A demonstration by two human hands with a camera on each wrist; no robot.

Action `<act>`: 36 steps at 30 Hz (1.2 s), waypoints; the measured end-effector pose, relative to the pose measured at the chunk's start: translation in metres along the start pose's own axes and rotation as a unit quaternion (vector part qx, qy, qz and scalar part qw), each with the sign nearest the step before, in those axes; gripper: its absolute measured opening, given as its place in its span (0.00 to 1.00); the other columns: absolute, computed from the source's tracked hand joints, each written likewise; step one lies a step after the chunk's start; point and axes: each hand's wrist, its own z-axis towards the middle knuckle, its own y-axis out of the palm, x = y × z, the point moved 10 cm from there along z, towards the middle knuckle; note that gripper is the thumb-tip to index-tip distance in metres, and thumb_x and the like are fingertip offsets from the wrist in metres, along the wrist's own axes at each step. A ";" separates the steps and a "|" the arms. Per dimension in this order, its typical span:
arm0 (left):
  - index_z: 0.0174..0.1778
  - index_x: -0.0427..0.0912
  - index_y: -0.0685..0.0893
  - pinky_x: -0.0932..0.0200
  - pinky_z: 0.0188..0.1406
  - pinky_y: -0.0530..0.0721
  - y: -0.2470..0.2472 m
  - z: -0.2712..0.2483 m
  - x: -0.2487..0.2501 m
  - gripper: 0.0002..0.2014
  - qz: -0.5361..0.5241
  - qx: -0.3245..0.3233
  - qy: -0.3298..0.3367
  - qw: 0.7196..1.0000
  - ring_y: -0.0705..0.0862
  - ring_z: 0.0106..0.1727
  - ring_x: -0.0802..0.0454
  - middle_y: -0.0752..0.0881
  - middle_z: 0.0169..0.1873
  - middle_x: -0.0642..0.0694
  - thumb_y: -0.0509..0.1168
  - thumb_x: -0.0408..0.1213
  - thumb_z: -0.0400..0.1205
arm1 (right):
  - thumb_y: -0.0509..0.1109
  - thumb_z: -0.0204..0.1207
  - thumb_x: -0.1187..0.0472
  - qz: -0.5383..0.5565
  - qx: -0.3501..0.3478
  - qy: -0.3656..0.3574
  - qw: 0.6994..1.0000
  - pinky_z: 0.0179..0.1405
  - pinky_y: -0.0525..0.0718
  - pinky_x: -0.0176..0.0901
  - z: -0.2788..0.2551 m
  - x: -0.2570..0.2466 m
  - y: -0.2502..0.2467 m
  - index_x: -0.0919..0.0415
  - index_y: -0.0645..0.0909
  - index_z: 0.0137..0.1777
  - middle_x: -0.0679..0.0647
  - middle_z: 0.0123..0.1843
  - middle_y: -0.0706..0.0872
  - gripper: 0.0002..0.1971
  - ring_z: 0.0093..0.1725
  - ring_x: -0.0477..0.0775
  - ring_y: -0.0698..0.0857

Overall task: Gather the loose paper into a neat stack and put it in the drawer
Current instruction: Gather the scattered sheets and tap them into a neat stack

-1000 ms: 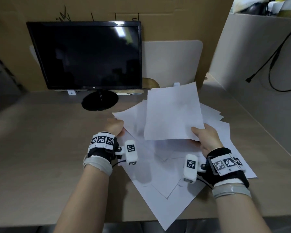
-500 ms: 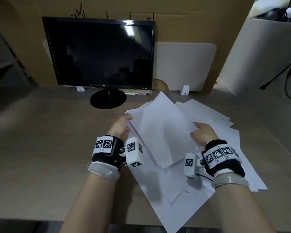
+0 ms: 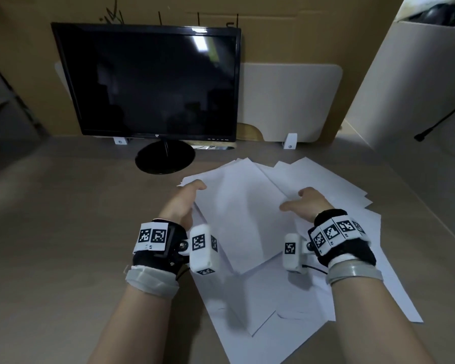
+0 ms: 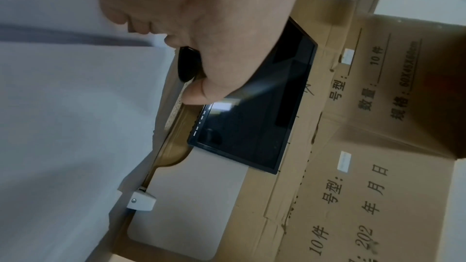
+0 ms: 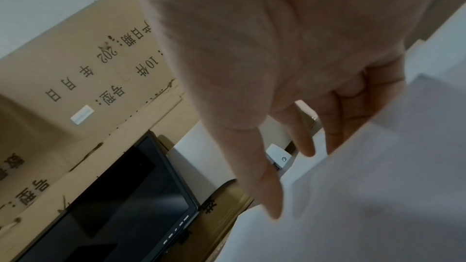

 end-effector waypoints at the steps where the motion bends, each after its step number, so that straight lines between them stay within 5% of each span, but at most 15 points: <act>1: 0.73 0.34 0.77 0.49 0.59 0.79 -0.001 0.000 0.001 0.38 0.001 0.003 0.012 1.000 0.83 0.61 0.40 0.79 0.66 0.40 0.73 0.49 0.67 | 0.79 0.66 0.41 -0.007 -0.009 0.006 1.000 0.69 0.78 0.57 -0.001 -0.002 0.003 0.65 0.72 0.74 0.60 0.69 0.80 0.42 0.69 0.67 0.79; 3: 0.63 0.39 0.78 0.53 0.45 0.74 -0.005 -0.002 0.002 0.21 0.003 0.013 0.039 0.999 0.77 0.42 0.45 0.75 0.53 0.42 0.70 0.45 0.78 | 0.78 0.62 0.34 -0.018 -0.025 0.006 1.000 0.65 0.80 0.58 -0.005 -0.007 0.010 0.67 0.76 0.66 0.60 0.62 0.83 0.43 0.62 0.67 0.81; 8: 0.48 0.37 0.82 0.56 0.37 0.76 -0.009 -0.018 -0.009 0.07 -0.016 -0.011 0.055 0.998 0.79 0.18 0.52 0.83 0.22 0.48 0.67 0.37 0.82 | 0.74 0.49 0.25 -0.032 -0.025 0.007 0.999 0.64 0.80 0.58 -0.013 -0.009 0.017 0.63 0.77 0.64 0.61 0.62 0.83 0.50 0.62 0.67 0.81; 12: 0.54 0.38 0.85 0.54 0.44 0.82 -0.010 -0.031 -0.016 0.12 -0.023 -0.037 0.059 0.997 0.84 0.29 0.48 0.87 0.30 0.47 0.71 0.41 0.78 | 0.78 0.69 0.40 0.004 -0.033 -0.011 0.999 0.33 0.75 0.44 -0.028 -0.020 0.018 0.67 0.78 0.56 0.58 0.43 0.80 0.31 0.39 0.57 0.80; 15: 0.57 0.37 0.84 0.53 0.43 0.83 -0.015 -0.039 -0.017 0.17 -0.024 -0.042 0.040 0.998 0.84 0.29 0.45 0.86 0.26 0.46 0.70 0.43 0.76 | 0.77 0.73 0.43 0.023 -0.044 -0.005 0.999 0.32 0.72 0.43 -0.039 -0.018 0.020 0.67 0.75 0.53 0.58 0.41 0.79 0.26 0.36 0.55 0.78; 19: 0.57 0.38 0.82 0.63 0.23 0.81 -0.014 -0.051 -0.016 0.12 -0.013 -0.072 0.022 0.997 0.82 0.21 0.50 0.83 0.27 0.47 0.65 0.41 0.82 | 0.77 0.73 0.42 0.047 -0.051 0.015 0.997 0.27 0.68 0.43 -0.051 -0.013 0.026 0.64 0.74 0.44 0.55 0.34 0.74 0.25 0.30 0.54 0.74; 24: 0.51 0.39 0.82 0.65 0.19 0.77 -0.011 -0.062 -0.007 0.11 0.000 -0.102 0.032 0.994 0.80 0.23 0.48 0.81 0.32 0.46 0.63 0.43 0.82 | 0.79 0.71 0.44 0.084 -0.066 0.001 0.994 0.50 0.80 0.48 -0.061 -0.022 0.031 0.63 0.74 0.57 0.58 0.57 0.83 0.27 0.54 0.61 0.83; 28: 0.48 0.40 0.82 0.67 0.18 0.77 -0.011 -0.061 -0.008 0.09 0.001 -0.104 0.039 0.994 0.82 0.22 0.51 0.83 0.25 0.49 0.59 0.40 0.86 | 0.83 0.52 0.39 0.091 -0.080 -0.006 0.993 0.58 0.88 0.58 -0.059 -0.024 0.031 0.66 0.80 0.64 0.61 0.57 0.89 0.44 0.52 0.65 0.89; 30: 0.46 0.41 0.82 0.66 0.21 0.78 -0.008 -0.061 -0.013 0.09 -0.001 -0.112 0.028 0.993 0.81 0.29 0.48 0.81 0.32 0.46 0.60 0.41 0.85 | 0.84 0.59 0.46 0.094 -0.092 -0.012 0.991 0.60 0.87 0.57 -0.060 -0.021 0.037 0.66 0.80 0.64 0.62 0.57 0.89 0.37 0.54 0.65 0.89; 36: 0.68 0.40 0.83 0.55 0.41 0.86 -0.011 -0.063 -0.019 0.26 -0.025 -0.075 0.008 0.997 0.88 0.52 0.44 0.89 0.55 0.44 0.72 0.46 0.75 | 0.75 0.73 0.72 0.231 -0.068 -0.091 0.966 0.65 0.84 0.58 -0.070 -0.028 0.026 0.65 0.81 0.68 0.59 0.59 0.90 0.23 0.56 0.61 0.90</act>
